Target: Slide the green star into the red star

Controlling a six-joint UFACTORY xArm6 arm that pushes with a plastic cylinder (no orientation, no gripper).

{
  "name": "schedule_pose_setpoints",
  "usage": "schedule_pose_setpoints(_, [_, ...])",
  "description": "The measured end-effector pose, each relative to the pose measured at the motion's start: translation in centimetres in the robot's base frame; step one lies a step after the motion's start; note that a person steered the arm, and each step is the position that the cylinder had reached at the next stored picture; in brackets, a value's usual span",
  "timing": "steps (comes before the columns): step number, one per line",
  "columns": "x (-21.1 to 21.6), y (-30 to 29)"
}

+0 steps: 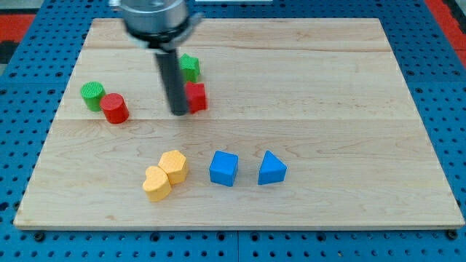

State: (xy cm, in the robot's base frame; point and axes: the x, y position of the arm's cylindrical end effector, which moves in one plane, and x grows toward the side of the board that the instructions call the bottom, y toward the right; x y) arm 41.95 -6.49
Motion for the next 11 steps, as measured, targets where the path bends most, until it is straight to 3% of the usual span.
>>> schedule_pose_setpoints(2, [-0.9,-5.9])
schedule_pose_setpoints(3, [-7.5,-7.1])
schedule_pose_setpoints(4, [-12.1,-3.6])
schedule_pose_setpoints(5, [-10.1,0.1])
schedule_pose_setpoints(6, [-5.4,0.3])
schedule_pose_setpoints(7, [-6.4,-1.2])
schedule_pose_setpoints(8, [-4.2,-4.5])
schedule_pose_setpoints(9, [-2.2,-0.2])
schedule_pose_setpoints(10, [-2.2,-1.3])
schedule_pose_setpoints(11, [2.6,-0.7])
